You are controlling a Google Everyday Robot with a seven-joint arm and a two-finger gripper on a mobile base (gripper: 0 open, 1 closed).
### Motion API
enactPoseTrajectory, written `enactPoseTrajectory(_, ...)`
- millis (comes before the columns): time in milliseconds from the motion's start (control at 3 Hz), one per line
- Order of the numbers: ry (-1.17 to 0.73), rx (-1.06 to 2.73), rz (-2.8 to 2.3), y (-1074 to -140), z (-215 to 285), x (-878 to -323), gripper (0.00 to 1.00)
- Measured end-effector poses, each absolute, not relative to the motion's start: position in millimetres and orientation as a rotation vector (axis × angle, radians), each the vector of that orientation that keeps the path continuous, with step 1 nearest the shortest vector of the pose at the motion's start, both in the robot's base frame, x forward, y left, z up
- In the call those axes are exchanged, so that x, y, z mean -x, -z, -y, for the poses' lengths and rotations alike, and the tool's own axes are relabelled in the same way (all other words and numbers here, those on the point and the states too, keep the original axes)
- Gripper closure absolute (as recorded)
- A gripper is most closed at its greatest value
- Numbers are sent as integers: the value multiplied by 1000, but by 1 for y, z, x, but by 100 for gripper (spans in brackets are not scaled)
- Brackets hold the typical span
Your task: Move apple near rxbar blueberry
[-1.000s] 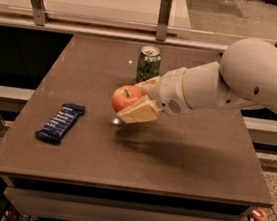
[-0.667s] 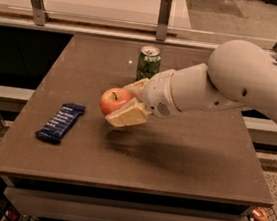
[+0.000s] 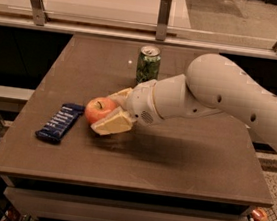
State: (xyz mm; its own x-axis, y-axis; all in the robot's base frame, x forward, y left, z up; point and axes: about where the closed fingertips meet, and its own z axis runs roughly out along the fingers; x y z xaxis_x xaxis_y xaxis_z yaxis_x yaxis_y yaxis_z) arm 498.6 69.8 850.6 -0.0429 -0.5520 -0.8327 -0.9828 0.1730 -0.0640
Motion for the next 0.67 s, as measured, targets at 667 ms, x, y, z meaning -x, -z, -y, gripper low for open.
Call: enactPoseTrajectory(667,-785,1488,-1680,-837,-83,-498,82)
